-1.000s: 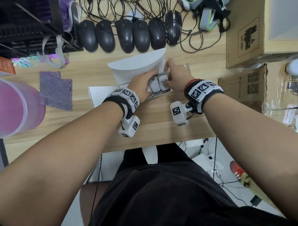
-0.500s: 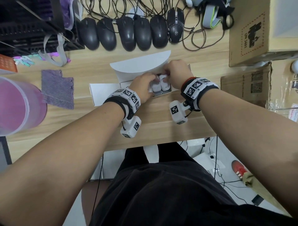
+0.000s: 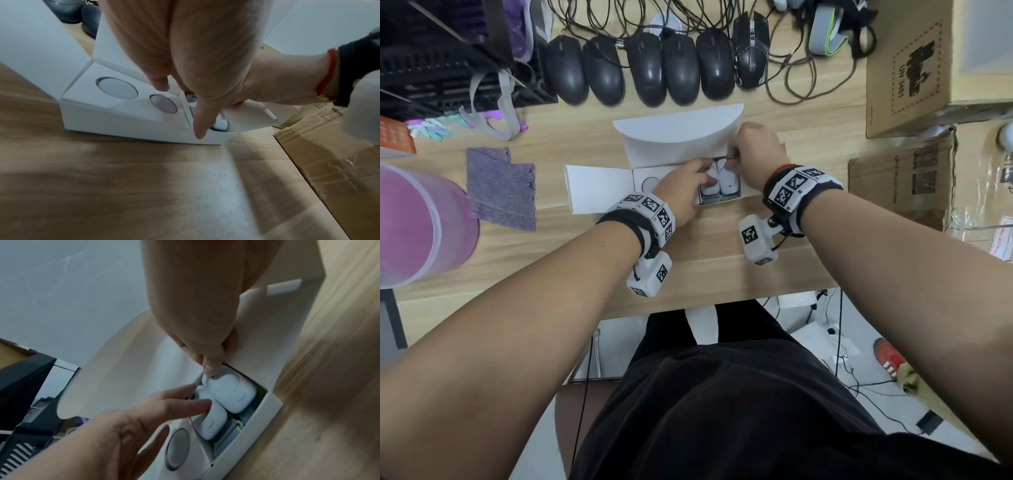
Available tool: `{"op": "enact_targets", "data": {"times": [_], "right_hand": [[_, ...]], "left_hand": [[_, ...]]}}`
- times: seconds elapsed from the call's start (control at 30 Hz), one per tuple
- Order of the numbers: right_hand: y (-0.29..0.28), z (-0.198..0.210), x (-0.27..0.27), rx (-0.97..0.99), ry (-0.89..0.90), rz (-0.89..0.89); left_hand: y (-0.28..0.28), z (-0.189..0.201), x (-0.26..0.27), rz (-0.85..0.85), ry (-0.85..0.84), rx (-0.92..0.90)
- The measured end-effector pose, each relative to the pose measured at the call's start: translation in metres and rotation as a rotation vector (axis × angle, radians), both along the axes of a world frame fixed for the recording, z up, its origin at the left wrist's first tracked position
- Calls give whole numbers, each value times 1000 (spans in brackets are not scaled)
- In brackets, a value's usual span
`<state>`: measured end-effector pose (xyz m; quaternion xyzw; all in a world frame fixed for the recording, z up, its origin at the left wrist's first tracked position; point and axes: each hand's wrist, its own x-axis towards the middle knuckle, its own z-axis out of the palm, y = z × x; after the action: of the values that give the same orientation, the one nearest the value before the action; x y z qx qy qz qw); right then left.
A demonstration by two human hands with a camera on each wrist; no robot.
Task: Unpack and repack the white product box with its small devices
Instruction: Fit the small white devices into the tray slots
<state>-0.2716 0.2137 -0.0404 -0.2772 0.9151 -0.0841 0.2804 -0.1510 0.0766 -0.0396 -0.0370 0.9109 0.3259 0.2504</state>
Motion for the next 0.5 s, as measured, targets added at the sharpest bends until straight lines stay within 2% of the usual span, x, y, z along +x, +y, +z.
{"op": "enact_targets", "data": {"times": [0.17,0.33,0.4,0.5], "right_hand": [[-1,-1,4,-5,-12,-88],[-2,14,-5,33,-70,-40],[5,27,-10,29,-37,-26],[20,42,-17,13,72,-106]], "left_hand": [[1,0,0,-34,-29,-16],[-1,8,-1,-24,-21,-27],[-3,14,-2,9,-12,-8],[-6,24,-3,52,-6,26]]}}
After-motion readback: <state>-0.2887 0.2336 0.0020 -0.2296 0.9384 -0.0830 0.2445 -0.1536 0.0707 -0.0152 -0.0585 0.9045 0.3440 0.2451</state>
